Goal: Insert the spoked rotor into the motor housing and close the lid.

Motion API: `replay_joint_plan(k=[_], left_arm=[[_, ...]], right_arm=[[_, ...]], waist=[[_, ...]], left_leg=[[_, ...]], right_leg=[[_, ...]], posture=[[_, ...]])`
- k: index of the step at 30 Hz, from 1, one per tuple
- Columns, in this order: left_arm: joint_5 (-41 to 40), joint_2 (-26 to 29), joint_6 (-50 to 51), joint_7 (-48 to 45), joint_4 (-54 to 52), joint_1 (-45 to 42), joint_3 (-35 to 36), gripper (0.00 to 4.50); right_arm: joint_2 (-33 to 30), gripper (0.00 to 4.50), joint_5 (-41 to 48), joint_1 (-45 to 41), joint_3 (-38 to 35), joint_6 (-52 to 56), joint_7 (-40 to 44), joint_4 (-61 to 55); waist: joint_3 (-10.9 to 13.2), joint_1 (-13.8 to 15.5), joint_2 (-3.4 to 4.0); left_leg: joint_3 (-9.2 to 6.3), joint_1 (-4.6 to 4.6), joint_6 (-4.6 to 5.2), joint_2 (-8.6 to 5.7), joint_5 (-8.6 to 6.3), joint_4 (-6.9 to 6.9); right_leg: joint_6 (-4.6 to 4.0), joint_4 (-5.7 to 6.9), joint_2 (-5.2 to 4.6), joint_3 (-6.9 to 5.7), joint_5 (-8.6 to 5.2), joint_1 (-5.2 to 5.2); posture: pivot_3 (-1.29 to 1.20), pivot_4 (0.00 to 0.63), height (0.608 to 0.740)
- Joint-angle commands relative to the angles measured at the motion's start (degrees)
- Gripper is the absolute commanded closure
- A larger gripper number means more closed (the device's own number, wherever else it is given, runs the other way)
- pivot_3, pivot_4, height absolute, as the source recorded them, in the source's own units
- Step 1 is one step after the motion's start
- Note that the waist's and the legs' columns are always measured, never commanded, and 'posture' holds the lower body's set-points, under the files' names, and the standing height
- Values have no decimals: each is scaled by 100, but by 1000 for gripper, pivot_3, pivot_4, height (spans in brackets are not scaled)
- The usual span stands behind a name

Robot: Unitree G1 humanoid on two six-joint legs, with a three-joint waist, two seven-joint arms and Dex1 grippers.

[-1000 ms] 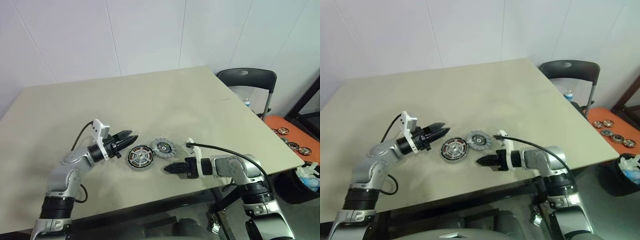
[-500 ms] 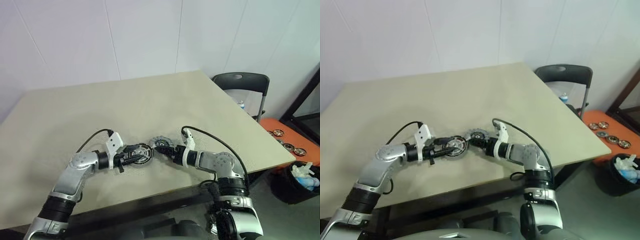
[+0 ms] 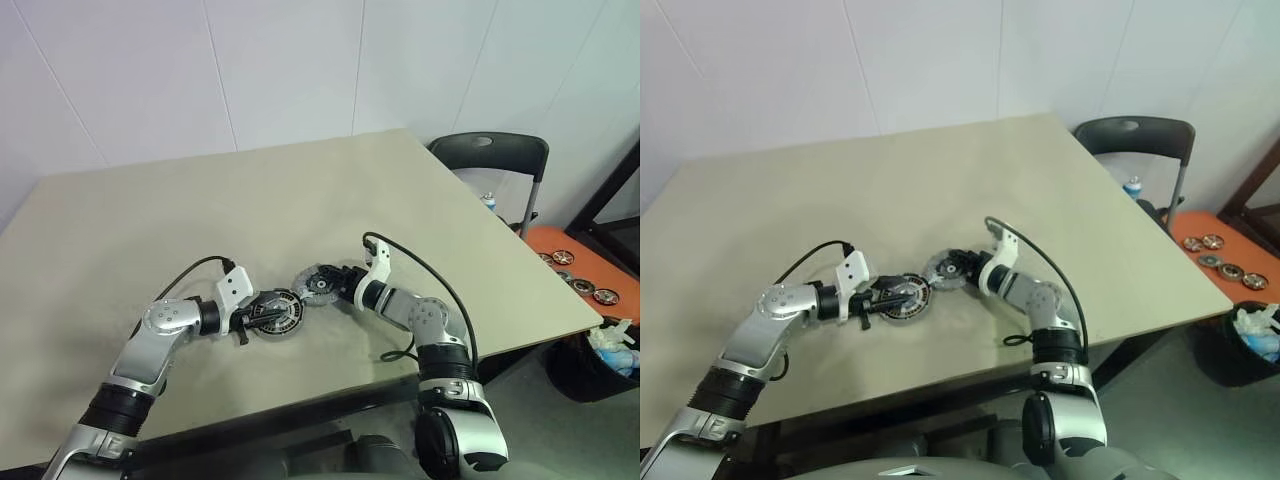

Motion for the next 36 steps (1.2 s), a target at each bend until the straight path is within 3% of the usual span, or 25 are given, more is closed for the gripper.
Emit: replay_joint_plan(k=[1,6,12,14,18,26,36], left_arm=[[167,19,-12,224,225,-39,102,3634],[86,-96,-150,501,362,-144,318,3634],[-495,-589,-128,1273,685,-669,1216,3634],[-603,-623,-58,1241,687,-705,1299,3634],[-748,-679,84,1177,589,-638,1404,4479],[-618,-697,107,1384,710,-647,1379,4479],[-588,-729,54,1435,837,-690,1341,4479]], right_arm=[[-138,4203,-268,-52,606,-142,292,-229],[-487,4202,-950,42,1685,-1140,876,-822],[-925,4202,-1960,47,2700,-2476,1234,-1023],[-976,4202,-2119,33,2799,-2674,1249,-968],[-1100,4202,-2480,36,3072,-3127,1380,-960],[-1280,4202,-2788,27,3460,-3643,1901,-1190],[-1501,4202,-3624,-231,3775,-4003,1826,-1268]], waist=[[0,-5,1],[4,-11,9],[7,10,-27],[5,-13,-31],[3,4,-30],[3,23,-31],[3,134,-31]], left_leg=[[0,2,0,0,0,4],[-1,27,0,6,2,9],[-4,18,-10,6,8,32],[-5,12,-12,8,9,29],[-3,1,-11,1,7,11],[-4,0,-10,2,6,9],[-4,-1,-11,0,6,11]], right_leg=[[-1,-1,1,0,0,3],[19,6,15,-7,-14,28],[17,15,15,-9,-10,25],[17,14,19,-9,-7,15],[-3,2,9,-6,5,3],[-6,4,10,-7,6,-2],[-7,4,9,-7,7,-2]], posture=[[0,0,740],[0,0,740],[0,0,740],[0,0,740],[0,0,740],[0,0,740],[0,0,740]])
